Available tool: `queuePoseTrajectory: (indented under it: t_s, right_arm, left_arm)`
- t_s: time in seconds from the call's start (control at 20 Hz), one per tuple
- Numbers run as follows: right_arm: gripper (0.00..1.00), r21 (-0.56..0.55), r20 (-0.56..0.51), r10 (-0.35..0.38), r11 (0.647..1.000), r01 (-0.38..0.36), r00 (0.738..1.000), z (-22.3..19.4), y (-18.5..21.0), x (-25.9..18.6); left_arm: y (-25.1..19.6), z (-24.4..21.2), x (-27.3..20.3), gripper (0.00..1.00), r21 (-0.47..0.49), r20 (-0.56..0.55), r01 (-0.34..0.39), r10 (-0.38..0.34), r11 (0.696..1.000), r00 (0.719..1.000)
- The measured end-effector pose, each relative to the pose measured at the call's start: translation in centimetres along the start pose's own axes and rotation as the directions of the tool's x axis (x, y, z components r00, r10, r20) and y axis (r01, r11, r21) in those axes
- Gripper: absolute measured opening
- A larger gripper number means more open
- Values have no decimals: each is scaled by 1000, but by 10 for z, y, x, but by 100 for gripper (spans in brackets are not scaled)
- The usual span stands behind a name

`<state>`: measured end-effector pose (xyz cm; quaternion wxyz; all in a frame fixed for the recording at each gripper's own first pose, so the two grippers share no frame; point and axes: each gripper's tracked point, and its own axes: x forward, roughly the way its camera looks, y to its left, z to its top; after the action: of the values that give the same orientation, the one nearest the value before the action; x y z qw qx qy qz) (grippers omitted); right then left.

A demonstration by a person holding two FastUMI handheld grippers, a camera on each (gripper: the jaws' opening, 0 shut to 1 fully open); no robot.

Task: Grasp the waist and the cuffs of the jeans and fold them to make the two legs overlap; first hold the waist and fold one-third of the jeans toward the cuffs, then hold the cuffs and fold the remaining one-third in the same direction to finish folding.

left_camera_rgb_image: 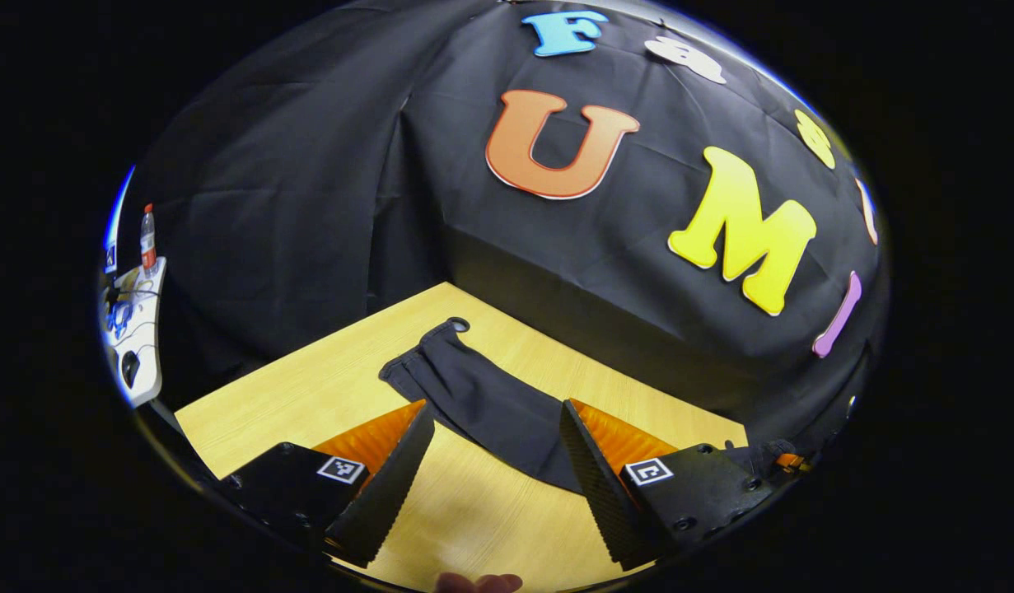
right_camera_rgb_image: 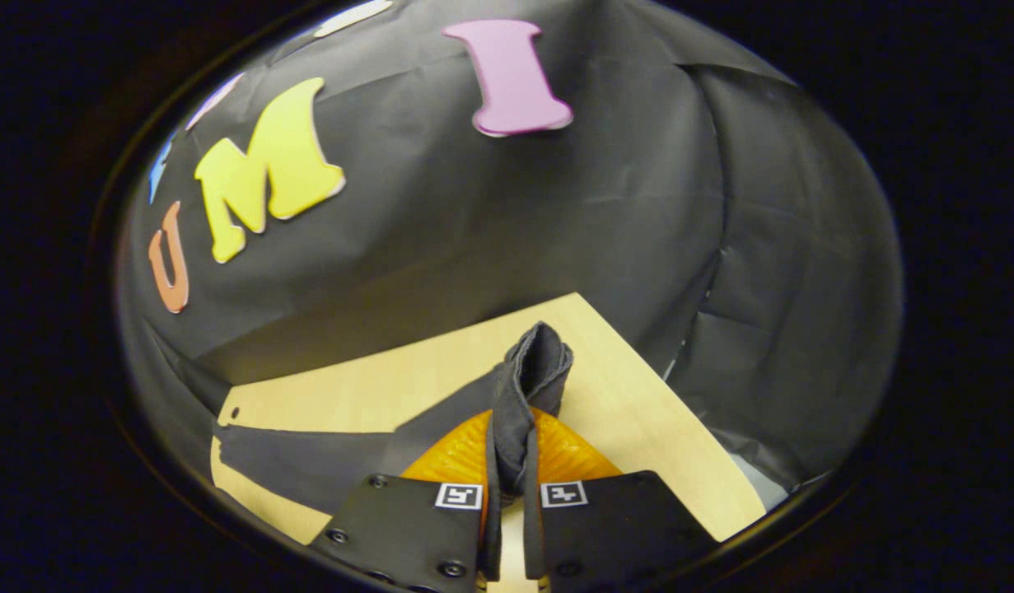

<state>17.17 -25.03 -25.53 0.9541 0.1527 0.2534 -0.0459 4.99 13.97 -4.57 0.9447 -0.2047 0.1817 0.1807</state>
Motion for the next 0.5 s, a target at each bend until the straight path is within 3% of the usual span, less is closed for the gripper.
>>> queuePoseTrajectory:
  t_s: [0.2, 0.5]
  right_arm:
    - [15, -64, 66, 131, 990, -126, 989, 28, 128, -28]
    - [11, -97, -1, 310, 946, -309, 951, -15, 278, -30]
  left_arm:
    - [31, 4, -8, 99, -24, 19, -9, 9, 1000, 1000]
    - [90, 18, -27, 99, -56, 32, -61, 63, 997, 997]
